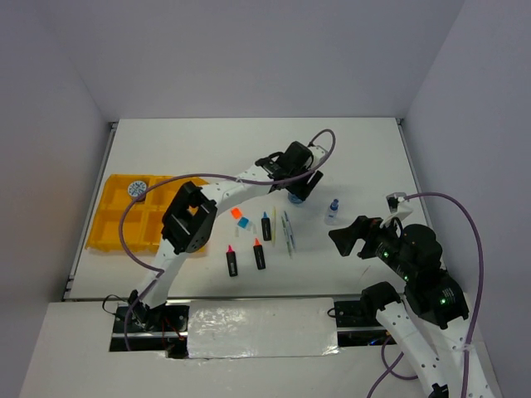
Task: Sort the stationery into containers
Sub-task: Pick up the stationery from the center of the board, then place the stationery in the storage box.
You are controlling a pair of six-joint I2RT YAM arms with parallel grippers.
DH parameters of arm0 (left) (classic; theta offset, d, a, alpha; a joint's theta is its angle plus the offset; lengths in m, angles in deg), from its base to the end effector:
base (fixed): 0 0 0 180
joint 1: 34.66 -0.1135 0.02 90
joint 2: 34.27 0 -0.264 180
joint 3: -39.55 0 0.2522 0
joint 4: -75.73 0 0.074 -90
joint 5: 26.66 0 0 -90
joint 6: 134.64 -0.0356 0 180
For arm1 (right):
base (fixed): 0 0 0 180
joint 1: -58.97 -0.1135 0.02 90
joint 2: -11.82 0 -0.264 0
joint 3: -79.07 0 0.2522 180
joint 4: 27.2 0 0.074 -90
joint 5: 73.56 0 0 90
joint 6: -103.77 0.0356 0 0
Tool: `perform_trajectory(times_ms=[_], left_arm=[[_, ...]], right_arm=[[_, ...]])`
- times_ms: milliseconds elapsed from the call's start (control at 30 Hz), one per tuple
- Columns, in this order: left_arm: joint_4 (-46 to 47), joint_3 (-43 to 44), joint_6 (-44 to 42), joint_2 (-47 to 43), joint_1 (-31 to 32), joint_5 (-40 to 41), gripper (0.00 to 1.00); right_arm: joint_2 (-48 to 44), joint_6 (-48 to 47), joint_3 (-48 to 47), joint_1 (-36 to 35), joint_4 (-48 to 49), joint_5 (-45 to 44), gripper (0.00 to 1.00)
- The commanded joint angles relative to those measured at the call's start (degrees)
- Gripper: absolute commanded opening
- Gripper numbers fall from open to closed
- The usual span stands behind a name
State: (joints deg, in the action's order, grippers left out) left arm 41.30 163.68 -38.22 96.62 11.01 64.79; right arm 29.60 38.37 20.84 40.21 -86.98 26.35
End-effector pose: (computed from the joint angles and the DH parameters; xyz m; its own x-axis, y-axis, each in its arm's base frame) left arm 0.3680 -0.3754 0.2112 -0.5358 0.3885 -0.7497 0.6459 0.7604 -0.0676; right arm 0.0581 0.0262 0.3216 -0.4809 0.2698 -0.8343 -0.2974 0.8449 0.4446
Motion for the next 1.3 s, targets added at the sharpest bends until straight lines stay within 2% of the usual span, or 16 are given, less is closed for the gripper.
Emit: perform_trajectory(times_ms=[0, 100, 133, 233, 300, 333, 367, 433, 467, 567, 733, 900, 967, 1000, 1133, 1267], left_arm=[[2.57, 1.25, 2.55, -11.61, -0.84, 7.67, 0.05], [-2.33, 1.95, 6.84, -19.41, -4.17, 16.81, 0.06], [-4.71, 2.65, 10.77, -20.66, -7.58, 20.4, 0.08], [-17.09, 3.28, 18.96, -25.5, -15.14, 22.89, 0.1], [-21.85, -1.27, 25.38, -31.09, -25.07, 23.15, 0.05], [-21.09, -8.17, 26.71, -33.4, -28.15, 23.68, 0.05], [-19.78, -11.72, 27.94, -35.86, -34.88, 23.77, 0.06], [-17.67, -19.96, 28.74, -41.4, -42.03, 22.19, 0.06], [-17.31, -21.93, 29.79, -42.72, -48.59, 22.02, 0.06], [-16.08, -26.78, 33.03, -45.37, -56.36, 24.2, 0.08], [-19.31, -22.93, 34.98, -39.59, -62.1, 27.11, 0.09], [-19.15, -21.42, 33.58, -33.61, -65.88, 24.13, 0.11], [-18.8, -21.33, 33.66, -32.9, -66.85, 22.03, 0.14], [-17.32, -22.03, 33.49, -32.81, -66.76, 21.67, 0.19], [-15.11, -23.18, 33.84, -31.84, -66.85, 19.82, 0.29], [-14.05, -24.41, 34.89, -29.91, -66.85, 19.46, 0.32]], right_arm=[[0.76, -0.34, 0.52, -0.22, 2.87, 0.37, 1.0], [0.68, -0.26, 0.87, -0.13, 3.39, 0.02, 1.0], [0.5, -0.08, 0.96, -0.22, 3.65, 0.45, 1.0], [0.5, 0.45, 1.75, -0.22, 5.5, 1.6, 1.0], [0.76, 0.8, 2.63, -0.22, 7.16, 2.83, 1.0], [0.76, 1.06, 2.98, -0.22, 7.69, 3.35, 1.0], [0.85, 1.15, 3.24, -0.13, 8.31, 3.79, 1.0], [1.38, 1.24, 3.95, -0.22, 9.54, 5.2, 1.0], [1.81, 1.15, 4.04, -0.22, 9.89, 5.55, 1.0], [3.13, 0.8, 4.48, -0.22, 10.77, 6.43, 1.0], [4.28, 1.24, 5.09, -0.13, 13.15, 9.33, 1.0], [3.84, 1.68, 5.62, -0.13, 14.47, 10.47, 1.0], [4.02, 1.24, 4.83, -0.22, 13.85, 10.92, 1.0], [3.76, 0.89, 4.22, -0.13, 13.33, 10.83, 1.0], [3.4, 0.27, 3.77, -0.22, 12.71, 10.21, 1.0], [3.93, 0.01, 4.21, -0.22, 12.89, 10.48, 1.0]])
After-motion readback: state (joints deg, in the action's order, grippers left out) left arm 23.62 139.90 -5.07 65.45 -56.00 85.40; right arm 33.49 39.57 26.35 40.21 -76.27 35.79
